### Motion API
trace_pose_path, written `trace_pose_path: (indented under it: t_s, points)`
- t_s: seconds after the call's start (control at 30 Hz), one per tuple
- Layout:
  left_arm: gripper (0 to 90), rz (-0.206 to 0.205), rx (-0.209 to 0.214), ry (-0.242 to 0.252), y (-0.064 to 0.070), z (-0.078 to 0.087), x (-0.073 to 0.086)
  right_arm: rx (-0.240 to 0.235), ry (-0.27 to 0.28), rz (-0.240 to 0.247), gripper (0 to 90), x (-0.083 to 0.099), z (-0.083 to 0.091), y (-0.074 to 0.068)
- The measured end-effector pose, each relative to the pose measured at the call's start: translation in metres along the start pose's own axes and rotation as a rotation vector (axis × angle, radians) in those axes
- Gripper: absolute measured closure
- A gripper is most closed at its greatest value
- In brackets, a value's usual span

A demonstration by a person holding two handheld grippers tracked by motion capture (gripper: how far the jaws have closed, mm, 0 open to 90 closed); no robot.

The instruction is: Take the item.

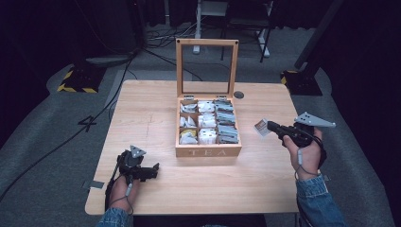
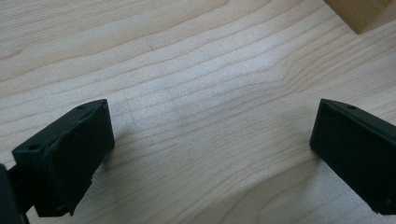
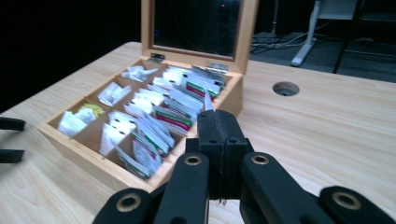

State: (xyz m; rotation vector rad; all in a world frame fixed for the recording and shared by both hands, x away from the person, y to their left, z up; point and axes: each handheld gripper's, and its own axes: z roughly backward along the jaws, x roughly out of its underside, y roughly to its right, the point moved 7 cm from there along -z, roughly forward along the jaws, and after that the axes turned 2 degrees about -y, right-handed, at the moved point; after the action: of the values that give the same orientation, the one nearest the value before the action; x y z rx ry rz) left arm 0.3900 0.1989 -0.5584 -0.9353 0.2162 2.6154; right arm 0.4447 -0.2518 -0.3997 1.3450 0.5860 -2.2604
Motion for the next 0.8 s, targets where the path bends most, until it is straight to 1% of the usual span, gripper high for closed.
trace_pose_path:
  t_s: [0.07,0.2,0.37,0.6,0.73,0.77,0.8]
  points:
    - [0.0,0.0,0.0,0.0,0.0,0.0,0.0,0.015,-0.006,0.004,90.0,0.003,0.0,0.005]
    - [0.0,0.0,0.0,0.0,0.0,0.0,0.0,0.032,-0.02,-0.016,90.0,0.01,-0.001,0.015]
    - [0.0,0.0,0.0,0.0,0.0,0.0,0.0,0.053,-0.04,-0.044,90.0,0.02,-0.006,0.027]
    - [0.0,0.0,0.0,0.0,0.0,0.0,0.0,0.071,-0.079,-0.073,90.0,0.033,-0.016,0.038]
    - [0.0,0.0,0.001,0.0,0.0,0.0,0.0,0.077,-0.104,-0.08,90.0,0.041,-0.023,0.043]
    - [0.0,0.001,0.0,0.0,0.0,0.0,0.0,0.079,-0.113,-0.09,90.0,0.043,-0.024,0.043]
    - [0.0,0.0,0.0,0.0,0.0,0.0,0.0,0.08,-0.116,-0.085,90.0,0.045,-0.025,0.044]
